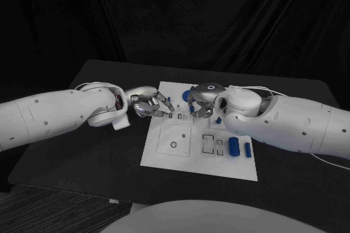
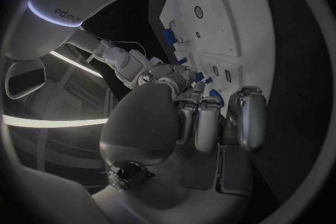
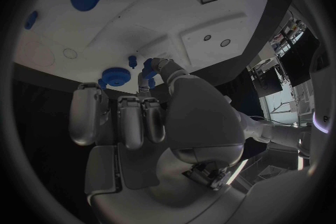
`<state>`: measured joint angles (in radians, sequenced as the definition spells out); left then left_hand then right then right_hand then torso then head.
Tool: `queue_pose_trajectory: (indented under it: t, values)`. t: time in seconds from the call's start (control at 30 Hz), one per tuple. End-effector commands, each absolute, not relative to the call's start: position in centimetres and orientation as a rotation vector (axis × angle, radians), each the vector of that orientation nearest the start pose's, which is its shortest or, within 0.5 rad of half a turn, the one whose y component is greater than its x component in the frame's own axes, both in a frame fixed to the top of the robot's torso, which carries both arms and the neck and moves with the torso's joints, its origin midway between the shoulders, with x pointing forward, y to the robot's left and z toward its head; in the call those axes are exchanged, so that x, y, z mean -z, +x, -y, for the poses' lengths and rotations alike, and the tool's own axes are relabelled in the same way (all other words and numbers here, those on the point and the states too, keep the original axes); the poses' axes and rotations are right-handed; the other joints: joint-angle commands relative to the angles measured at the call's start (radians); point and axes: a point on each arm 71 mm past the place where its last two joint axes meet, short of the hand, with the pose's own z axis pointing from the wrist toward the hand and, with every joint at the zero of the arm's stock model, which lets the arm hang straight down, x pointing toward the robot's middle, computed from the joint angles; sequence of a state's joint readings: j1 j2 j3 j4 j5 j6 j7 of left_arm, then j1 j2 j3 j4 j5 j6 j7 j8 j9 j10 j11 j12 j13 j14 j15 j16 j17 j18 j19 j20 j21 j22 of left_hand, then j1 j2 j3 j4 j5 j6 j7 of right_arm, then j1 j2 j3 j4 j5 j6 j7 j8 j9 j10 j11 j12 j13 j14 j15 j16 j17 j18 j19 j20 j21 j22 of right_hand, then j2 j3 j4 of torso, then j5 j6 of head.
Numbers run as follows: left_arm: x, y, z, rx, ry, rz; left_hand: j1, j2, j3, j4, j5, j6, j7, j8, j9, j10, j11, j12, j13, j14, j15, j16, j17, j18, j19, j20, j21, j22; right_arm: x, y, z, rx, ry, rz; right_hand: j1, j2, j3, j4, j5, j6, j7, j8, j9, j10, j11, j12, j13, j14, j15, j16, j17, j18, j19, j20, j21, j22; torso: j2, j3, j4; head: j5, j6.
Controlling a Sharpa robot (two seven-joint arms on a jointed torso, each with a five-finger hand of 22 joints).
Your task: Assemble the parts on the task board
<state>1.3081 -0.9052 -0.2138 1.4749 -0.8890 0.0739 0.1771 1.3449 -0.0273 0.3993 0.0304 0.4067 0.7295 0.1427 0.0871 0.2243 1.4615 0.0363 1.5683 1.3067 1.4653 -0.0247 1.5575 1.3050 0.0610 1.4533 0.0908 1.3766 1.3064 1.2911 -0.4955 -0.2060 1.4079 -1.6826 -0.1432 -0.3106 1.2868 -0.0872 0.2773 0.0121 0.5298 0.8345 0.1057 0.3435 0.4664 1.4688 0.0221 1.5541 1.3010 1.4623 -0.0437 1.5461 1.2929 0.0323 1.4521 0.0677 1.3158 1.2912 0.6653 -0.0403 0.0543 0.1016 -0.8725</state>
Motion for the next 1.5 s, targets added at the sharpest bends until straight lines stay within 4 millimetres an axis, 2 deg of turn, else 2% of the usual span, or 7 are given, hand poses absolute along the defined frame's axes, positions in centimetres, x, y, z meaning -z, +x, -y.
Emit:
queue_pose_trajectory:
  t: [0.03, 0.43, 0.7, 0.87, 1.1, 1.13, 1.5]
  values:
    - [21.1, 47.1, -23.1, 1.118, -0.1, -2.087, -0.019, 0.008, 0.044, -0.004, 0.004, 0.009, -0.002, 0.014, -0.012, 0.109, 0.005, 0.002, 0.264, 0.106, 0.006, 0.013, 0.266, -0.012, 0.004, -0.002, -0.005, 0.199, 20.9, 48.1, 6.1, -0.482, -0.562, -1.713, 0.003, -0.004, 0.042, -0.009, 0.013, 0.046, -0.004, 0.029, 0.055, 0.102, 0.004, 0.017, 0.27, 0.108, 0.004, 0.025, 0.278, 0.033, -0.009, 0.0, -0.018, 0.192, -0.001, 0.0005, -0.001, 0.001, 0.0]
    - [21.1, 47.2, -23.1, 1.118, -0.099, -2.09, -0.019, 0.009, 0.045, -0.003, 0.004, 0.009, -0.001, 0.014, -0.013, 0.109, 0.005, 0.002, 0.264, 0.106, 0.007, 0.013, 0.266, -0.012, 0.004, -0.001, -0.005, 0.2, 21.6, 47.8, 6.0, -0.492, -0.557, -1.721, 0.002, -0.003, 0.042, -0.008, 0.012, 0.047, -0.004, 0.028, 0.054, 0.102, 0.004, 0.017, 0.27, 0.108, 0.004, 0.025, 0.278, 0.034, -0.011, 0.0, -0.023, 0.19, 0.0, 0.0011, -0.0007, 0.002, 0.0]
    - [21.2, 47.2, -23.1, 1.118, -0.099, -2.092, -0.019, 0.009, 0.045, -0.003, 0.004, 0.009, -0.001, 0.014, -0.013, 0.109, 0.005, 0.002, 0.264, 0.106, 0.007, 0.013, 0.266, -0.012, 0.004, -0.001, -0.005, 0.2, 22.0, 47.7, 5.9, -0.49, -0.557, -1.732, -0.002, -0.005, 0.042, -0.008, 0.007, 0.047, -0.003, 0.024, 0.052, 0.102, 0.005, 0.017, 0.27, 0.108, 0.004, 0.025, 0.278, 0.036, -0.014, 0.001, -0.03, 0.188, 0.0, 0.0, 0.0002, -0.001, 0.0]
    - [21.2, 47.2, -23.0, 1.119, -0.099, -2.094, -0.019, 0.01, 0.045, -0.003, 0.004, 0.01, -0.001, 0.014, -0.014, 0.109, 0.006, 0.002, 0.264, 0.106, 0.008, 0.013, 0.266, -0.012, 0.003, -0.001, -0.006, 0.199, 22.1, 47.7, 5.9, -0.485, -0.557, -1.739, -0.003, -0.006, 0.042, -0.009, 0.003, 0.045, -0.002, 0.02, 0.05, 0.102, 0.005, 0.017, 0.27, 0.108, 0.005, 0.025, 0.278, 0.037, -0.017, 0.001, -0.036, 0.187, -0.001, 0.0012, -0.0001, -0.001, 0.0]
    - [21.3, 47.1, -23.0, 1.119, -0.099, -2.098, -0.019, 0.011, 0.046, -0.002, 0.004, 0.011, 0.001, 0.015, -0.015, 0.109, 0.007, 0.002, 0.264, 0.106, 0.008, 0.013, 0.266, -0.012, 0.003, 0.0, -0.006, 0.199, 22.3, 47.7, 6.0, -0.479, -0.557, -1.746, -0.007, -0.009, 0.042, -0.012, -0.021, 0.04, 0.0, 0.009, 0.043, 0.102, 0.008, 0.017, 0.27, 0.108, 0.007, 0.025, 0.278, 0.038, -0.021, 0.003, -0.044, 0.184, 0.0, 0.0008, 0.0001, -0.004, 0.0]
    - [21.3, 47.1, -23.0, 1.119, -0.099, -2.098, -0.019, 0.011, 0.046, -0.002, 0.004, 0.011, 0.001, 0.015, -0.015, 0.109, 0.007, 0.002, 0.264, 0.106, 0.008, 0.013, 0.266, -0.012, 0.003, 0.0, -0.006, 0.199, 22.3, 47.7, 5.9, -0.478, -0.557, -1.747, -0.01, -0.011, 0.041, -0.012, -0.041, 0.035, 0.003, 0.0, 0.039, 0.102, 0.01, 0.017, 0.27, 0.108, 0.009, 0.025, 0.278, 0.038, -0.022, 0.005, -0.047, 0.184, 0.0, 0.0008, 0.0, -0.004, 0.0]
    - [21.4, 47.1, -23.0, 1.116, -0.1, -2.107, -0.02, 0.011, 0.046, -0.002, 0.003, 0.014, 0.003, 0.017, -0.017, 0.109, 0.008, 0.002, 0.264, 0.106, 0.01, 0.013, 0.266, -0.012, 0.003, 0.001, -0.006, 0.199, 22.6, 47.7, 5.9, -0.469, -0.557, -1.759, -0.013, -0.013, 0.041, -0.013, -0.055, 0.027, 0.007, -0.014, 0.029, 0.102, 0.013, 0.017, 0.27, 0.108, 0.012, 0.025, 0.278, 0.04, -0.026, 0.007, -0.056, 0.181, 0.0, 0.0012, -0.0006, -0.003, 0.0]
